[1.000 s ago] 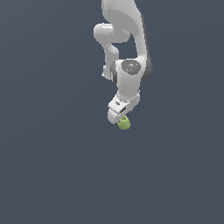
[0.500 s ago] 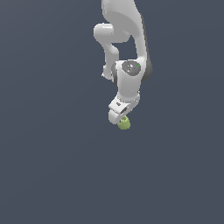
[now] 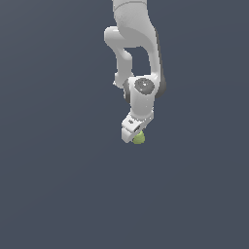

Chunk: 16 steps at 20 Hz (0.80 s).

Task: Pick up the object and move it to a goal position.

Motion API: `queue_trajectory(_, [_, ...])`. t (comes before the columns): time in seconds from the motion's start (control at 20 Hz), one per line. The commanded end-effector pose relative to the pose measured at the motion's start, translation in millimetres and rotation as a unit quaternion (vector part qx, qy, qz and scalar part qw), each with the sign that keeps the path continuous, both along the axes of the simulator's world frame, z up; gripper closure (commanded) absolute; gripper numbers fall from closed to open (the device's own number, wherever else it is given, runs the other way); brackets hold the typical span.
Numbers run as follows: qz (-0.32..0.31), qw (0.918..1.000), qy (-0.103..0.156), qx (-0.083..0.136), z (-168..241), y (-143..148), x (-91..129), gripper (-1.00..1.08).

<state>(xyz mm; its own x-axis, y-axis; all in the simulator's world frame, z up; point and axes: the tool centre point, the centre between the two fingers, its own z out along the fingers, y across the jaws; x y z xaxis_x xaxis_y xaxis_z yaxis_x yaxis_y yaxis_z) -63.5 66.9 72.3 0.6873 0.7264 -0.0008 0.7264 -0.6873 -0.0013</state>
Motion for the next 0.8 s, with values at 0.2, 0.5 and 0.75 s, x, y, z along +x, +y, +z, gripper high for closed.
queue_trajectory(0.2, [0.0, 1.0, -0.001, 0.0, -6.4, -0.1, 0.9, 1.08])
queue_trajectory(0.5, [0.0, 1.0, -0.001, 0.0, -6.4, -0.1, 0.9, 1.08])
queue_trajectory(0.75, [0.0, 1.0, -0.001, 0.0, -4.4, -0.8, 1.7, 1.08])
